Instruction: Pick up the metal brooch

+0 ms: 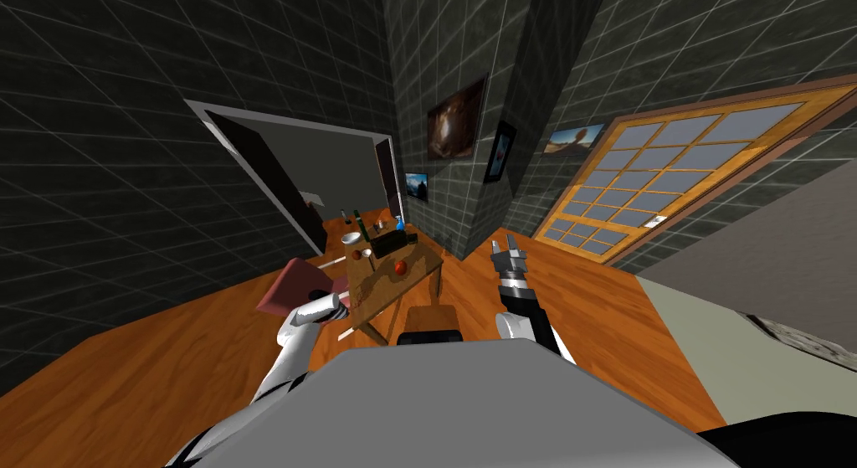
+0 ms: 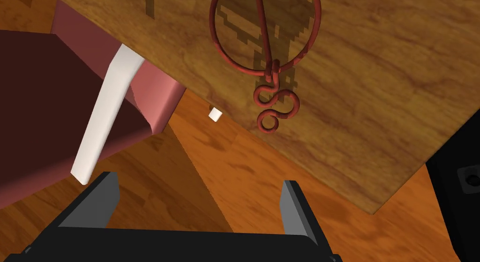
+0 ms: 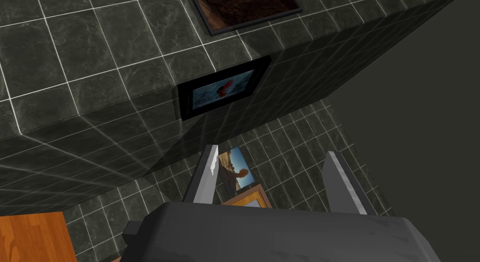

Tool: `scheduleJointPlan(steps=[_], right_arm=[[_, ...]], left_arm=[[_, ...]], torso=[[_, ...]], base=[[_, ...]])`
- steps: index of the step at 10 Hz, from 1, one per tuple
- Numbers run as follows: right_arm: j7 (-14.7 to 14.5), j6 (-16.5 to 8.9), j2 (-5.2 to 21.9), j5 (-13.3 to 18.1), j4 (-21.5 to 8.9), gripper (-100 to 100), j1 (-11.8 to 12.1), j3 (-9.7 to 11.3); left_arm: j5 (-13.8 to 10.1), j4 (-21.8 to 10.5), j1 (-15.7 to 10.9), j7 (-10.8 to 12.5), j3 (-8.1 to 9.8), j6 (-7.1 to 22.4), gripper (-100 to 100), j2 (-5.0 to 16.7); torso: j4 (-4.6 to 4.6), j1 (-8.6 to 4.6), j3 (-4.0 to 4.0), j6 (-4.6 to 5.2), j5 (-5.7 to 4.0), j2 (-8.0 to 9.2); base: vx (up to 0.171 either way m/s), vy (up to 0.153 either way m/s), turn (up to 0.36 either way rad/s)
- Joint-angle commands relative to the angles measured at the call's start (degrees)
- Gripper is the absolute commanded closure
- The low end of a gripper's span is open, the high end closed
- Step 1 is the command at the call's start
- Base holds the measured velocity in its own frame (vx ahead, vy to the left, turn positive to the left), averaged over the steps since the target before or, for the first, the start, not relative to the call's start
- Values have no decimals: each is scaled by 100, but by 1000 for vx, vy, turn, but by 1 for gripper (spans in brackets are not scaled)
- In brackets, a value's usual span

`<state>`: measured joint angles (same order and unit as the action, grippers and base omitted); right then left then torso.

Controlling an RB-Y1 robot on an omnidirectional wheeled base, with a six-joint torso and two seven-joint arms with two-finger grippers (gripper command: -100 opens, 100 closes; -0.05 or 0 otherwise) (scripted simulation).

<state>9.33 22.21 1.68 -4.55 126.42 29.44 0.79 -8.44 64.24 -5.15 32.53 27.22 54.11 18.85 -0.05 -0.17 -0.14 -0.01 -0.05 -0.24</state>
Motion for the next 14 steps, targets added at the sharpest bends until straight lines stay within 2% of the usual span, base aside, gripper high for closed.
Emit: scheduleJointPlan(steps=[1, 6, 8, 9, 10, 11, 14], right_arm=[[0, 0, 0, 0, 0, 0, 0, 0], [0, 0, 0, 0, 0, 0, 1, 0], [0, 0, 0, 0, 0, 0, 0, 0], [0, 0, 0, 0, 0, 0, 0, -1], [0, 0, 0, 0, 0, 0, 0, -1], [0, 0, 0, 0, 0, 0, -1, 0], [0, 0, 1, 0, 0, 0, -2, 0]], left_arm=[[17, -171, -78, 78, 44, 115, -100, 12], [63, -776, -312, 563, 387, 832, -100, 29], [71, -905, -366, 664, 459, 985, -100, 36], [60, -848, -332, 620, 440, 939, -100, 31], [62, -863, -338, 633, 443, 946, 0, 31], [99, -1040, -386, 704, 463, 814, -100, 32], [194, -1489, -505, 885, 515, 485, -100, 32]], torso=[[0, 0, 0, 0, 0, 0], [-4, 2, -10, 0, 0, -18], [-2, 10, -4, 0, 2, -6], [-1, 15, -1, 0, 3, -2], [2, 16, 5, -1, 3, 11], [4, 16, 11, -1, 3, 21], [9, 30, 26, 0, 7, 48]], base=[[56, -21, -11], [102, -37, -35], [75, -5, -18], [31, 1, -4], [6, 0, 1], [-12, 22, -92], [-51, 44, -129]])
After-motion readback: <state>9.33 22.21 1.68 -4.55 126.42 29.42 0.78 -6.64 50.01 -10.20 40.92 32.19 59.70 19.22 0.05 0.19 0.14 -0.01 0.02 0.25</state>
